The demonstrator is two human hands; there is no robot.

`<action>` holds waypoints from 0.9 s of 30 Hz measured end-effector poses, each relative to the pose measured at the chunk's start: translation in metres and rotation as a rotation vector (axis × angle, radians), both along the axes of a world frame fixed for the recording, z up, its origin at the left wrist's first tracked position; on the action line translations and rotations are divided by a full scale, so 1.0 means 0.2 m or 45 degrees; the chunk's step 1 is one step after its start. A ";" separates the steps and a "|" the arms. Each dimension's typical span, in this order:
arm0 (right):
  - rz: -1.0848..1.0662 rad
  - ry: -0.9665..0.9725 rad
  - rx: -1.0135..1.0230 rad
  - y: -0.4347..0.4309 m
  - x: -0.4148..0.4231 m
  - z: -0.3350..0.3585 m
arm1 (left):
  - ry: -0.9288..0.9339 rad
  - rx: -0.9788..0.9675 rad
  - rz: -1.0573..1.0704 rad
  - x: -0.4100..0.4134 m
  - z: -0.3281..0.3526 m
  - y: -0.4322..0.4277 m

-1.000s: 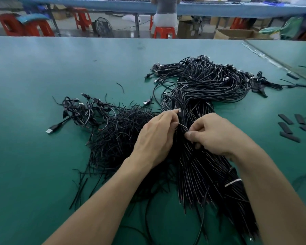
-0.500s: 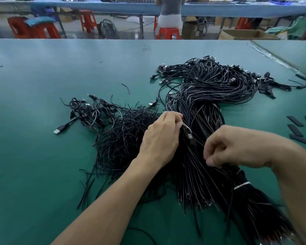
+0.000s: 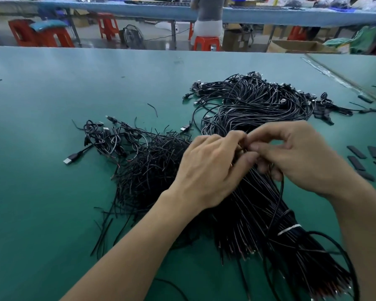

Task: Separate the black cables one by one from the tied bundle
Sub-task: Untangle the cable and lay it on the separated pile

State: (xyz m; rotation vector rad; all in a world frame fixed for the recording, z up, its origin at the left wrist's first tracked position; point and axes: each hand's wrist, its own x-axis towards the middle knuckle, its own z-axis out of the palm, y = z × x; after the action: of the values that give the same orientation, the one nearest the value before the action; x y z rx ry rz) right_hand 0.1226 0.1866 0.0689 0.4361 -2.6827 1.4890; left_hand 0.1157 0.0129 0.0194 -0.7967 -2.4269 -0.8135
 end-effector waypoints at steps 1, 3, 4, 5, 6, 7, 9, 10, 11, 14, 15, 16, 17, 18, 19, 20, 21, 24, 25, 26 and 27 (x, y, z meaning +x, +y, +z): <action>0.026 0.009 -0.146 -0.02 0.01 0.01 | -0.053 -0.002 -0.063 0.01 0.02 0.01; 0.032 -0.016 -0.368 -0.04 0.01 0.01 | -0.140 0.055 -0.116 0.02 0.05 0.01; 0.019 -0.041 -0.424 -0.04 0.00 0.00 | -0.142 0.054 -0.088 0.02 0.06 0.00; 0.009 -0.083 -0.431 -0.04 0.00 0.00 | -0.124 0.026 -0.034 0.01 0.06 -0.01; 0.012 -0.148 -0.387 -0.02 -0.01 -0.01 | -0.110 -0.006 0.040 0.00 0.07 -0.02; 0.033 -0.231 -0.301 0.00 -0.01 -0.03 | -0.122 -0.040 0.136 -0.02 0.07 -0.04; 0.065 -0.382 -0.086 0.04 -0.02 -0.06 | -0.232 -0.106 0.328 -0.05 0.08 -0.08; 0.051 -0.405 0.009 0.07 -0.03 -0.07 | -0.281 -0.163 0.391 -0.06 0.08 -0.10; 0.027 -0.367 0.104 0.09 -0.03 -0.08 | -0.308 -0.235 0.413 -0.07 0.08 -0.12; 0.031 -0.087 0.199 0.08 -0.04 -0.06 | -0.465 -0.252 0.281 -0.06 0.10 -0.11; 0.051 -0.003 0.105 0.06 -0.04 -0.05 | -0.536 -0.121 0.180 -0.05 0.12 -0.09; 0.067 0.076 -0.009 0.04 -0.04 -0.05 | -0.609 0.057 0.067 -0.04 0.13 -0.07; 0.076 0.139 -0.108 0.03 -0.04 -0.04 | -0.703 0.245 -0.051 -0.02 0.15 -0.05; 0.085 0.185 -0.198 0.01 -0.04 -0.04 | -0.830 0.406 -0.175 -0.01 0.17 -0.03; 0.106 0.210 -0.286 0.00 -0.03 -0.04 | -0.990 0.520 -0.313 0.01 0.18 -0.03; 0.121 0.215 -0.373 -0.02 -0.03 -0.04 | -1.157 0.597 -0.465 0.02 0.19 -0.03; 0.123 0.195 -0.450 -0.03 -0.03 -0.05 | -1.306 0.659 -0.623 0.04 0.20 -0.03; 0.124 0.086 -0.565 -0.07 -0.02 -0.06 | -1.565 0.916 -0.934 0.03 0.21 -0.06; 0.123 0.062 -0.521 -0.09 -0.02 -0.07 | -1.593 1.059 -0.952 0.02 0.21 -0.06; 0.119 0.033 -0.427 -0.10 -0.02 -0.09 | -1.602 1.239 -0.933 0.00 0.22 -0.06; 0.126 -0.011 -0.299 -0.12 -0.03 -0.11 | -1.593 1.443 -0.884 -0.02 0.21 -0.06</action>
State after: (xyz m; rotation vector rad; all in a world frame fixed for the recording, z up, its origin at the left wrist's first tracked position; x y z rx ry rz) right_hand 0.1174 0.1635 0.0479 0.5548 -2.4827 1.8091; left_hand 0.1120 0.0010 0.0622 -0.6593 -1.6711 -3.2569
